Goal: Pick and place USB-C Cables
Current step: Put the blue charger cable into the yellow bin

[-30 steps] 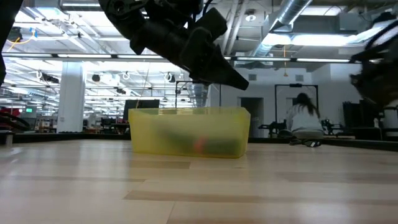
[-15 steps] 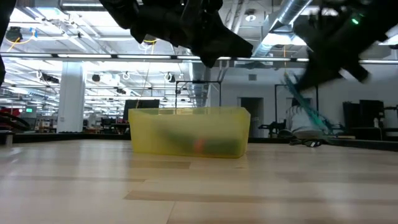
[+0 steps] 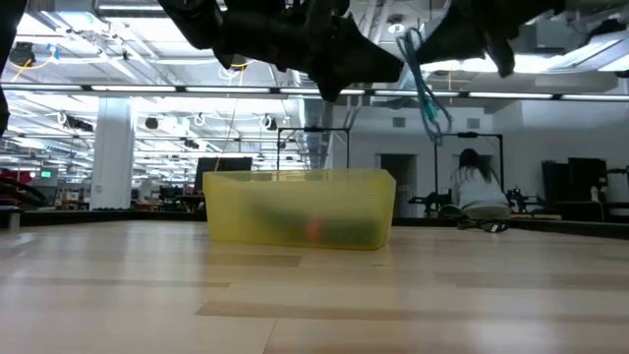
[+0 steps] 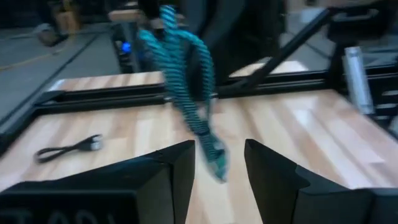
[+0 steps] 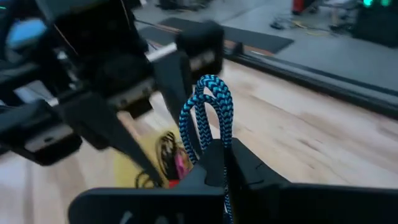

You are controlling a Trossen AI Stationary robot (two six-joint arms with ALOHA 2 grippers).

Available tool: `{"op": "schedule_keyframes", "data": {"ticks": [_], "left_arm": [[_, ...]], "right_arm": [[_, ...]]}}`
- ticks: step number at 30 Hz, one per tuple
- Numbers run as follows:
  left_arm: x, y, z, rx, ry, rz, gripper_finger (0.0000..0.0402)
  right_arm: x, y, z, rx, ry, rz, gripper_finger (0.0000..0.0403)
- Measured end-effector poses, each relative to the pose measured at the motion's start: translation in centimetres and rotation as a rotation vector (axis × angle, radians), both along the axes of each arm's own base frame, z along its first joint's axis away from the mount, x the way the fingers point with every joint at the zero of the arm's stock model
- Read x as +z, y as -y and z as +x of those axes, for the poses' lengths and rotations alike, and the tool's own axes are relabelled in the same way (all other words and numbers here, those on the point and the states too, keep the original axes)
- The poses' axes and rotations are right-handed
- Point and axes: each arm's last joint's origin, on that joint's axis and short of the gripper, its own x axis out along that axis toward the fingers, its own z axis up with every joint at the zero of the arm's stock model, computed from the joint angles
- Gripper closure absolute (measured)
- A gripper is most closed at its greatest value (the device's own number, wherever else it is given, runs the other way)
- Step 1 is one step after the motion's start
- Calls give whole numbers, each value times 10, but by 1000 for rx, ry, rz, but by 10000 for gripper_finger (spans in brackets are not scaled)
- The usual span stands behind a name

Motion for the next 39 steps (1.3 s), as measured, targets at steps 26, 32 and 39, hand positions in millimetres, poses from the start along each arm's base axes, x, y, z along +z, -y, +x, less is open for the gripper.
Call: {"op": "schedule_keyframes", "data": {"ticks": [26,32,39], "left_arm": [[-5,9,-2,118,-58,12,278],[-2,13,-1,9,-20,17,266],[-2,23,-1,-118,-7,68,272]], "right_arm": [[2,-10,24,162,44,-112,392],[4,-10,26,194,67,-97,392],[7,-11,27,228,87,-111,392]]}}
